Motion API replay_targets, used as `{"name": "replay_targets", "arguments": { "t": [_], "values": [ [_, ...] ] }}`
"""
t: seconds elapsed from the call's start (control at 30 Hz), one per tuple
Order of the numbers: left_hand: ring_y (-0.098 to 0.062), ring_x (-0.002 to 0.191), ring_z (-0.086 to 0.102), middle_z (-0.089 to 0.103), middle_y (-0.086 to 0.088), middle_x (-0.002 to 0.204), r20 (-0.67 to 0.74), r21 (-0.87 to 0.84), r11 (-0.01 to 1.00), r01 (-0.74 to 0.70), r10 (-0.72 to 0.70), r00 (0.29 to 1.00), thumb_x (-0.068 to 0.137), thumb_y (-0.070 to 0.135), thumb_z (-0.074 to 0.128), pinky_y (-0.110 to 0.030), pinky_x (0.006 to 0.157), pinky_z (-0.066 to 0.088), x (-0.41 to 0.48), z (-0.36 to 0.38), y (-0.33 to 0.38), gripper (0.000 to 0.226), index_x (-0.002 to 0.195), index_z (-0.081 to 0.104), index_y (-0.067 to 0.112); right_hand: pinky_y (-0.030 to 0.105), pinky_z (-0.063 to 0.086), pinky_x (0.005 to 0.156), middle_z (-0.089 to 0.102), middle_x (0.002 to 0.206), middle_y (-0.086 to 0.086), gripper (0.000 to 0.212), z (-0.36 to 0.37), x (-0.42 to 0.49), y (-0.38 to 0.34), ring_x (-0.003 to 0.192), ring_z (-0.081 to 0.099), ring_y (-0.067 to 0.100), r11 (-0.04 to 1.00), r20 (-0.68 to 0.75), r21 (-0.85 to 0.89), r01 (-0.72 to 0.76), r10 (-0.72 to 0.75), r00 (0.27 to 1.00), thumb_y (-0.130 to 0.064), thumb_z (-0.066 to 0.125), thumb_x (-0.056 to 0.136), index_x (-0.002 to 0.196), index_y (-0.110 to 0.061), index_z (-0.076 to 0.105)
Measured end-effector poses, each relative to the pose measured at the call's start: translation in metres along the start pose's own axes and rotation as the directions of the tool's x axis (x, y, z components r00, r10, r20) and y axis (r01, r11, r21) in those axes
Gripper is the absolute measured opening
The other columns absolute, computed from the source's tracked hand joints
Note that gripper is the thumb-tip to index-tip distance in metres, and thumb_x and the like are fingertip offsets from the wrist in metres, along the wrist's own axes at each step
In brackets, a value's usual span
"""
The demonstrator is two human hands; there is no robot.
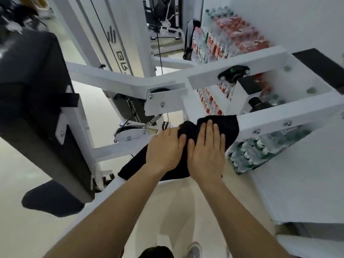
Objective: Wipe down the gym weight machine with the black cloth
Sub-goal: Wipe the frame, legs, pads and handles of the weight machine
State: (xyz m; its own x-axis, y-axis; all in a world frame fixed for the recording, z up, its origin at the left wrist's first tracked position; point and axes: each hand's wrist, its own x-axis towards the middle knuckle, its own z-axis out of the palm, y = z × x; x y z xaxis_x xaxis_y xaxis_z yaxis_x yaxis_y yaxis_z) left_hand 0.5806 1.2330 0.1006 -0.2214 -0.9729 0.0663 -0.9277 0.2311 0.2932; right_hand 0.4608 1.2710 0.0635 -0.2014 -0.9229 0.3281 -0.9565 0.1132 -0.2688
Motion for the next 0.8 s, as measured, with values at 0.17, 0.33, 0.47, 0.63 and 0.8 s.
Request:
{"name": "replay_targets", "arguments": {
  "t": [0.17, 0.33, 0.47, 0.63, 0.8],
  "values": [
    [-0.029, 0.079, 0.062, 0.065, -0.004, 0.091, 0.090, 0.033, 0.994, 0.105, -0.107, 0.990, 0.106, 0.031, 0.025, -0.038, 0.063, 0.045, 0.031, -0.003, 0.026, 0.035, 0.092, 0.054, 0.019, 0.046, 0.031, 0.115, 0.052, 0.142, 0.025, 0.071, -0.015, 0.059, 0.023, 0.132, 0.049, 0.037, 0.968, 0.234, -0.168, 0.188, -0.147, 0.961, -0.044, 0.020, 0.101, 0.149, 0.006, 0.035],
    [-0.032, 0.093, 0.060, 0.062, -0.007, 0.094, 0.188, -0.234, 0.932, 0.277, -0.236, 0.953, 0.106, 0.029, 0.029, -0.039, 0.071, 0.039, 0.077, 0.004, 0.042, 0.036, 0.088, 0.056, 0.014, 0.039, 0.042, 0.065, 0.070, 0.097, 0.013, 0.047, -0.019, 0.118, 0.027, 0.081, 0.066, 0.034, 0.972, 0.431, -0.072, 0.224, -0.173, 0.886, -0.042, 0.021, 0.107, 0.123, -0.004, 0.044],
    [-0.034, 0.107, 0.058, 0.060, -0.016, 0.110, 0.222, -0.424, 0.825, 0.373, -0.304, 0.926, 0.107, 0.023, 0.030, -0.032, 0.077, 0.032, 0.109, 0.000, 0.047, 0.030, 0.091, 0.051, 0.009, 0.040, 0.041, 0.072, 0.067, 0.107, 0.017, 0.047, -0.009, 0.151, 0.023, 0.093, 0.063, 0.036, 0.995, 0.546, 0.038, 0.089, -0.095, 0.832, -0.045, 0.019, 0.107, 0.113, -0.008, 0.046],
    [-0.039, 0.113, 0.057, 0.062, -0.022, 0.119, 0.216, -0.527, 0.705, 0.474, -0.428, 0.878, 0.108, 0.024, 0.026, -0.039, 0.090, 0.038, 0.134, 0.000, 0.051, 0.041, 0.109, 0.059, 0.001, 0.042, 0.044, 0.084, 0.065, 0.118, 0.022, 0.056, 0.012, 0.184, 0.016, 0.106, 0.060, 0.038, 0.965, 0.596, 0.235, -0.119, -0.046, 0.802, -0.053, 0.024, 0.105, 0.117, -0.005, 0.051],
    [-0.038, 0.112, 0.058, 0.062, -0.021, 0.119, 0.230, -0.566, 0.650, 0.507, -0.466, 0.854, 0.108, 0.027, 0.026, -0.039, 0.091, 0.040, 0.129, 0.007, 0.053, 0.042, 0.113, 0.058, 0.000, 0.036, 0.032, 0.078, 0.062, 0.125, 0.020, 0.055, 0.008, 0.189, 0.016, 0.113, 0.058, 0.036, 0.963, 0.618, 0.250, -0.100, -0.079, 0.782, -0.050, 0.023, 0.107, 0.124, -0.004, 0.049]
  ]
}}
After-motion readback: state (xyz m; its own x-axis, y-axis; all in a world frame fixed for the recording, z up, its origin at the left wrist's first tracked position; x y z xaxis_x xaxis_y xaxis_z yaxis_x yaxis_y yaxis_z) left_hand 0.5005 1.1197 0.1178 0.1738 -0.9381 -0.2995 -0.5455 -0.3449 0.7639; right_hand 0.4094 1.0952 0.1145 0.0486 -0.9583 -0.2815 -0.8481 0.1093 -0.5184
